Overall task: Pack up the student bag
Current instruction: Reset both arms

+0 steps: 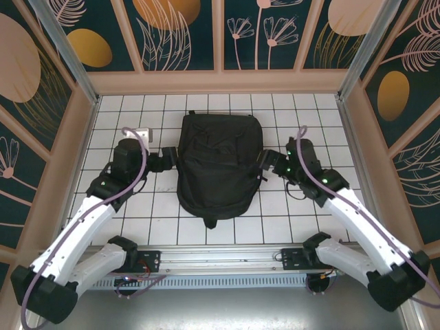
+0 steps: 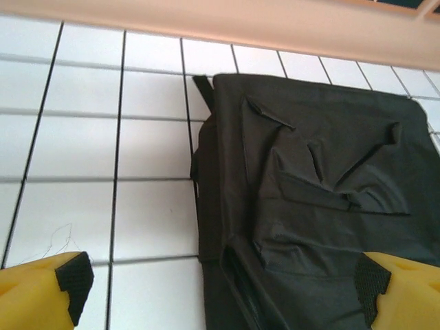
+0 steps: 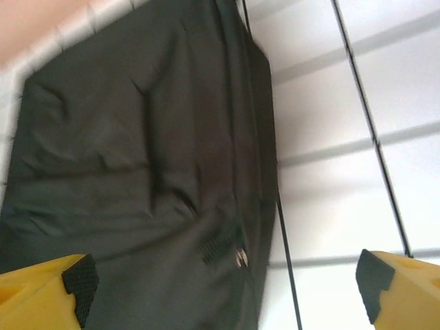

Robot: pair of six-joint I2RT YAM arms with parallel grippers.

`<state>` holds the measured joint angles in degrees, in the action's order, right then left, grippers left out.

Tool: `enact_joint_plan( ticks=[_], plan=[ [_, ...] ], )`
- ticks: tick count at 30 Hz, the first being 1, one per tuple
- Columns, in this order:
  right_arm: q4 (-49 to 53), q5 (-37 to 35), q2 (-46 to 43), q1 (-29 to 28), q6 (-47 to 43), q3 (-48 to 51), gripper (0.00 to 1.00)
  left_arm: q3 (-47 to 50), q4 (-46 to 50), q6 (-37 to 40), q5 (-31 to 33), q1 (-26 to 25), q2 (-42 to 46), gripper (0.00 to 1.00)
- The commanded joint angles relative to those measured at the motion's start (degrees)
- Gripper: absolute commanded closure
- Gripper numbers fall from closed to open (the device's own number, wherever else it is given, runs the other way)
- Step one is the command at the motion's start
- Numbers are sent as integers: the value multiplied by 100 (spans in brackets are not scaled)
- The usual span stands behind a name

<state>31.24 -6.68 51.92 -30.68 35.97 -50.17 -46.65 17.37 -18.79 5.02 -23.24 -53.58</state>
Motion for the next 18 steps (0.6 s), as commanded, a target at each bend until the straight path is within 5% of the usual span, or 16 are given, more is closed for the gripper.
enact_joint_plan(
  ticks=[1,4,9,13,18],
  plan=[
    [-848,-1385,-714,-35,-374,-286,1,247,-1472,1218,665,4,-203,1],
    [-1723,-2272,-1118,-35,-376,-34,1,969,-2924,1384,1694,188,-114,1],
    [-4025,-2447,-1454,33,-1416,1015,1,2247,-5949,1236,1255,632,-349,1],
    [-4671,-2119,-870,72,-3273,984,1,2194,-6228,1363,1631,1179,-1201,1],
    [-5566,-2192,-334,867,-4052,1483,1,2412,-6294,931,1166,1981,-1938,1]
  ],
)
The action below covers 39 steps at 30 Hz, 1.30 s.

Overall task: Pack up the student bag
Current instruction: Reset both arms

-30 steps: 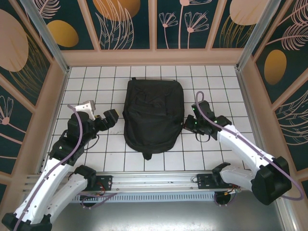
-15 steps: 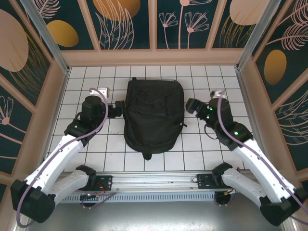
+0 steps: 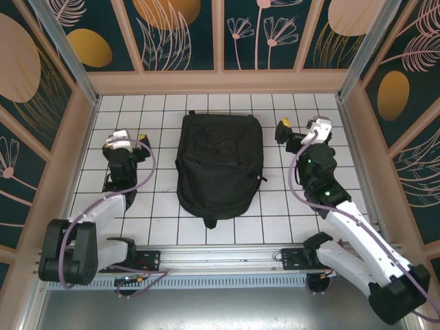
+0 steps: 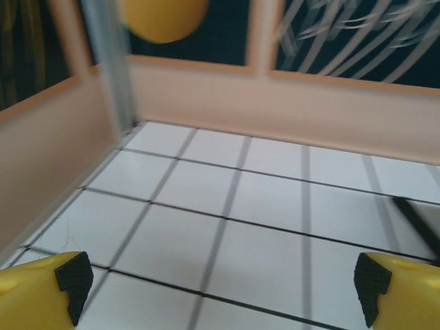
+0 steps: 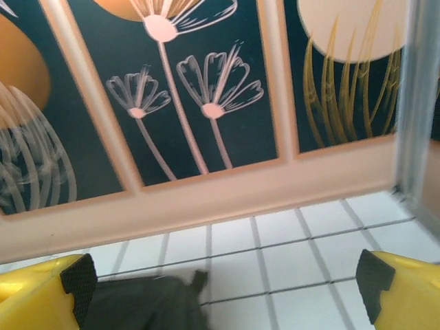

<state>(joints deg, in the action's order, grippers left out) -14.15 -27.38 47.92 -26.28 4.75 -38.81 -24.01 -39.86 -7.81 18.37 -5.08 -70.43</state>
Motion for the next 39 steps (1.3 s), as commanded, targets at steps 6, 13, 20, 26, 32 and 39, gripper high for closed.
enact_joint_plan(
  ticks=[6,13,20,26,32,39],
  plan=[
    [-1551,552,465,2011,270,1545,1,555,-1575,43,-211,249,-914,1],
    [-3889,1118,1681,2772,610,3001,1,1329,-3754,477,-1352,455,-1613,1],
    [-6744,2403,3538,3180,235,3382,1,1000,-3230,360,-1151,482,-1694,1],
    [-5736,2583,4005,2719,-435,2580,1,995,-3230,367,-1151,482,-1688,1],
    [-5717,2624,4028,2797,-386,2544,1,997,-3221,366,-1151,482,-1693,1],
    [-5713,2624,4024,2804,-379,2536,1,1021,-3247,367,-1156,486,-1679,1]
  ],
)
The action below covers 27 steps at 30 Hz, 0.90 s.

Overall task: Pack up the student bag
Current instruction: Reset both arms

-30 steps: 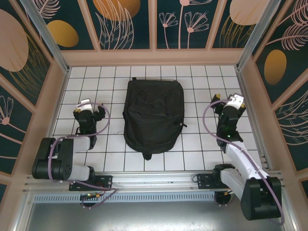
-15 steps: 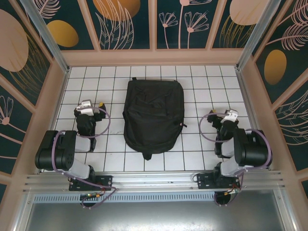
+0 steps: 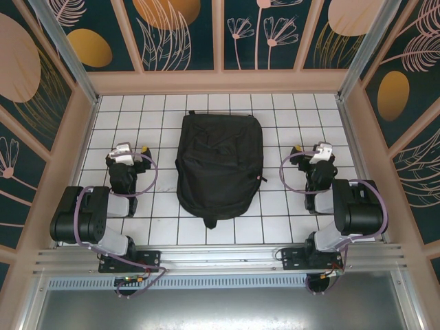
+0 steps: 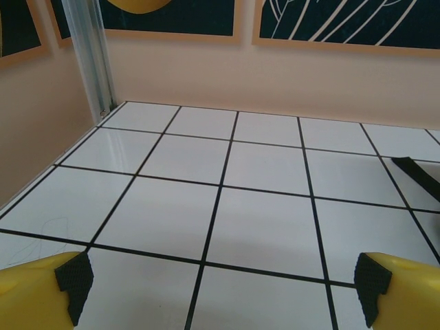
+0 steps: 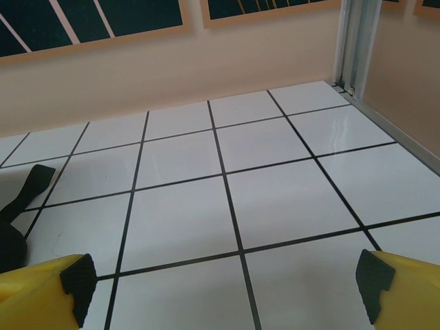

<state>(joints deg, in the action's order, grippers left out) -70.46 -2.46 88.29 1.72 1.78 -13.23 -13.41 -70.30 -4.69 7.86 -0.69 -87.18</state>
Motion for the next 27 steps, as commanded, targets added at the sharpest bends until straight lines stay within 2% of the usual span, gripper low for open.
enact_joint_plan(
  ticks=[1,4,11,27],
  plan=[
    [-88,132,-7,3,-81,-26,1,-35,-211,51,-98,43,4,1],
    [-82,132,-8,13,-80,-28,1,-13,-247,56,-99,42,10,1],
    [-6,632,-9,98,-103,-62,1,-13,-247,52,-92,42,16,1],
    [-5,501,-5,24,-145,-57,1,-13,-247,51,-99,44,10,1]
  ],
)
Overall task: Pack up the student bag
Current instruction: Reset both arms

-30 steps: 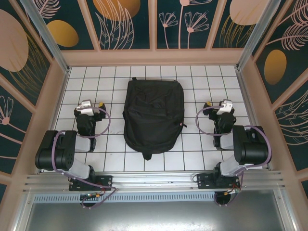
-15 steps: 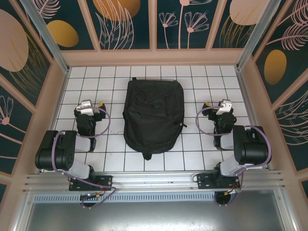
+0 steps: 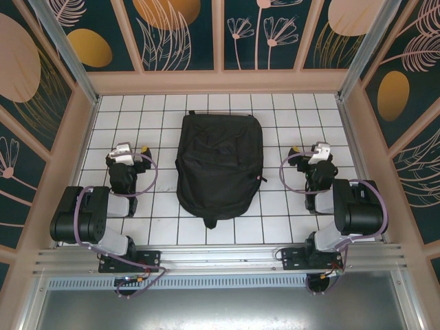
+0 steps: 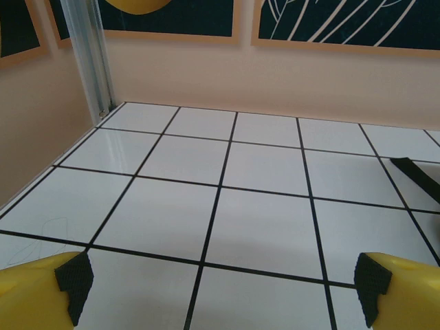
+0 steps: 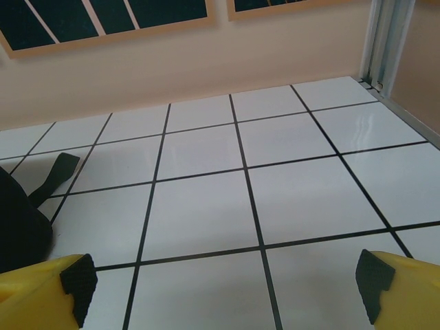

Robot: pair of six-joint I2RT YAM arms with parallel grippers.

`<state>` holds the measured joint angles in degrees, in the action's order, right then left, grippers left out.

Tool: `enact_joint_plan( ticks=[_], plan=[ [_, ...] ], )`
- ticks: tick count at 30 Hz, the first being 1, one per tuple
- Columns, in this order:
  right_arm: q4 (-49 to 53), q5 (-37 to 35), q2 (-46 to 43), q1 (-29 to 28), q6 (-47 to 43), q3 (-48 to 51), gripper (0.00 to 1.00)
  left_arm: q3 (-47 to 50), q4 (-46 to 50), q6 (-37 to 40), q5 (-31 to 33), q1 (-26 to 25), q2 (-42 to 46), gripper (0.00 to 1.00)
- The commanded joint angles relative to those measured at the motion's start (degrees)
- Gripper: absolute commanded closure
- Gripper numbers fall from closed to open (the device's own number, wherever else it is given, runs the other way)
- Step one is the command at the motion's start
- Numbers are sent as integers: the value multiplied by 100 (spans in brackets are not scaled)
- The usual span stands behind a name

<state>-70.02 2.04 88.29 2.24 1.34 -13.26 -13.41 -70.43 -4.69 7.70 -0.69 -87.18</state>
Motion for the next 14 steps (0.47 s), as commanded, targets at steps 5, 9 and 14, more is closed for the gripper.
enact_joint_plan(
  ticks=[5,9,14],
  plan=[
    [-40,103,-10,4,-90,-67,1,-13,-234,52,-80,42,16,1],
    [-14,115,-5,2,-90,-80,1,-13,-234,55,-80,43,9,1],
    [-34,121,-5,13,-88,-64,1,-13,-234,51,-80,42,16,1]
  ],
)
